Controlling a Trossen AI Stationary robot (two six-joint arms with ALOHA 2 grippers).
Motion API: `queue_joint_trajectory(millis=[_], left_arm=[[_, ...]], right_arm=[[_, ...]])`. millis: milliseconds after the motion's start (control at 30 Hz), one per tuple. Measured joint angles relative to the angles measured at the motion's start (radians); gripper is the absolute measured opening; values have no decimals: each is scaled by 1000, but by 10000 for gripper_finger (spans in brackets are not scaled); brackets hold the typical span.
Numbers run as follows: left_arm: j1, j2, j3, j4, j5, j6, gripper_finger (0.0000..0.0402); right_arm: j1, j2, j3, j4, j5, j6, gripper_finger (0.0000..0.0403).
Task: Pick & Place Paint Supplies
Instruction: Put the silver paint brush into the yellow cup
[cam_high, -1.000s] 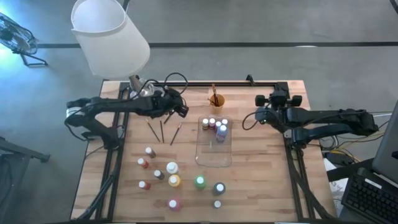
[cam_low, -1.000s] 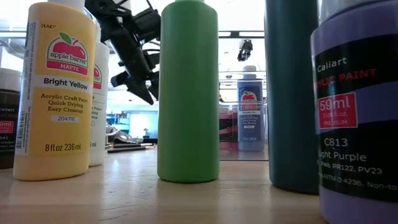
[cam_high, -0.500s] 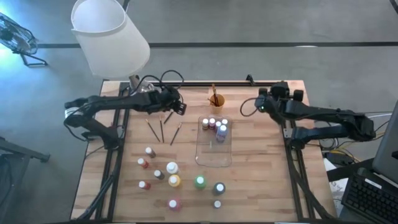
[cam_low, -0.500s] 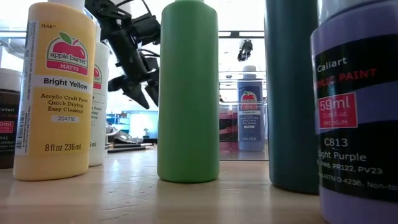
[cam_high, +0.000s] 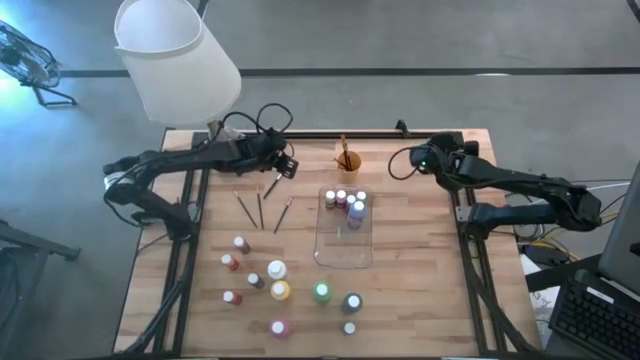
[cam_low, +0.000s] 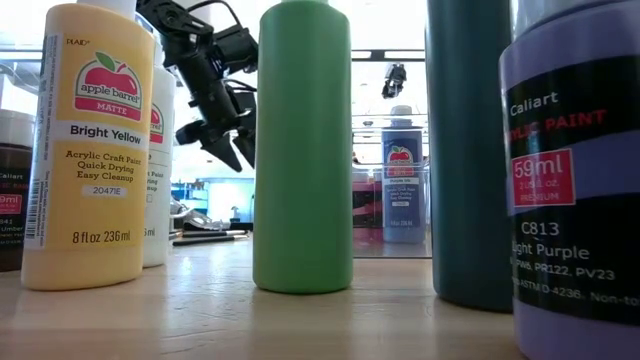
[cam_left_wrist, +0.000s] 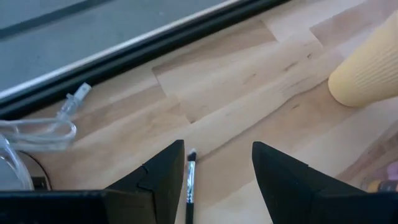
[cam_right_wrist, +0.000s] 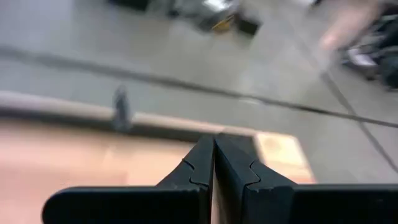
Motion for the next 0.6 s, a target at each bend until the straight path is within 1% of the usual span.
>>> queue_joint_trajectory(millis=[33, 100, 300, 433, 600], left_arm=[[3, 0, 2, 0, 0, 3, 194], [7, 0, 6, -15, -1, -3, 191], [7, 0, 12, -45, 4, 4, 178], [5, 20, 12, -43, 4, 31, 175], [-4, 107, 22, -45, 7, 46, 174]], right_arm=[[0, 8, -3, 0, -37, -14, 8], [0, 28, -6, 5, -76, -29, 8], [1, 84, -6, 32, -125, -28, 8], [1, 108, -5, 51, -138, -29, 8], [1, 114, -5, 58, -138, -32, 8]])
